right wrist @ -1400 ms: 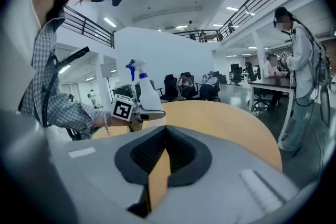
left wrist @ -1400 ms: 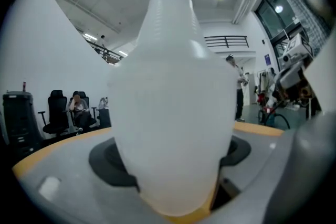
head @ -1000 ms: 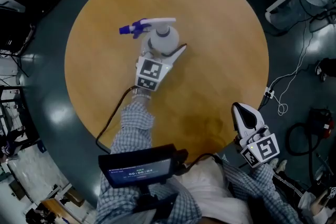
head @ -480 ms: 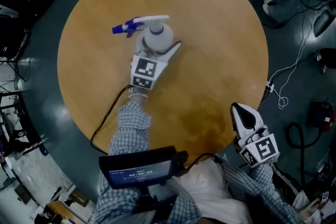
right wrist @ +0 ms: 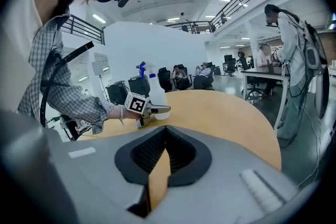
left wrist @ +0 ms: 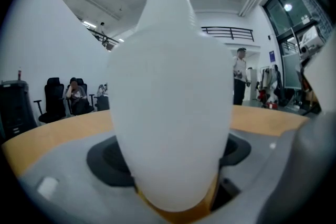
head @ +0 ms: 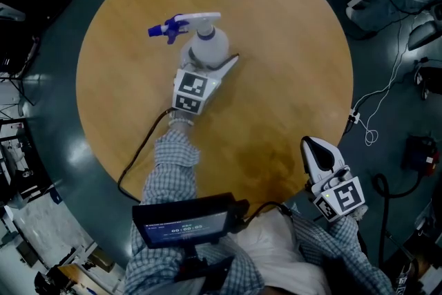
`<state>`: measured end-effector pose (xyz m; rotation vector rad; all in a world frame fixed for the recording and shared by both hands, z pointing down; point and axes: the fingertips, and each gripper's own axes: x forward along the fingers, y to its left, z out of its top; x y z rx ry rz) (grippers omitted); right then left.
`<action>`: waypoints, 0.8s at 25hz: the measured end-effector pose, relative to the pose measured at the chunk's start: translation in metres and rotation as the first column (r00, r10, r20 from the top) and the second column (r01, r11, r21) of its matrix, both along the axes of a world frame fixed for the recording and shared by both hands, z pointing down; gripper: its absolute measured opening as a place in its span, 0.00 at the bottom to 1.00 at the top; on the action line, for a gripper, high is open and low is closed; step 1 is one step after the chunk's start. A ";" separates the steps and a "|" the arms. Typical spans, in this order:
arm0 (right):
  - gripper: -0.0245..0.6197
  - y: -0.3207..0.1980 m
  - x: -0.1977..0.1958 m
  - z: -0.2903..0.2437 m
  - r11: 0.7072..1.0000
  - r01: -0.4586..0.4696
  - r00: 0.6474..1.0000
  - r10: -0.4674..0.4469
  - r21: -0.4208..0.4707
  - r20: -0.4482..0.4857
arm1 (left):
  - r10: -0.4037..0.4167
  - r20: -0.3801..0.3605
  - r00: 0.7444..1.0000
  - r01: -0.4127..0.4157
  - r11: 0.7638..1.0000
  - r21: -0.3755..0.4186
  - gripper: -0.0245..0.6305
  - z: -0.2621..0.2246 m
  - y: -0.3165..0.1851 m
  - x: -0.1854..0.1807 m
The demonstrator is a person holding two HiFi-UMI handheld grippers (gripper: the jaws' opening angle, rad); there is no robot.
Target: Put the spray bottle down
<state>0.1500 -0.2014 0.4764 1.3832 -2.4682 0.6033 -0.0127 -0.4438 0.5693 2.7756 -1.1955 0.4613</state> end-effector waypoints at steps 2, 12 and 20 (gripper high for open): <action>0.04 0.000 0.000 -0.001 1.000 0.000 1.000 0.000 0.004 0.000 | -0.006 0.009 1.000 0.006 1.000 -0.006 0.68 0.002 0.001 -0.003; 0.04 -0.022 -0.018 -0.013 0.996 0.055 0.998 -0.055 0.064 0.003 | -0.034 -0.010 0.999 0.033 0.999 -0.030 0.70 -0.012 0.028 -0.027; 0.04 -0.028 -0.052 -0.028 0.988 0.086 0.995 -0.091 0.129 0.039 | -0.111 -0.038 0.993 0.111 0.994 -0.001 0.69 -0.051 0.072 -0.069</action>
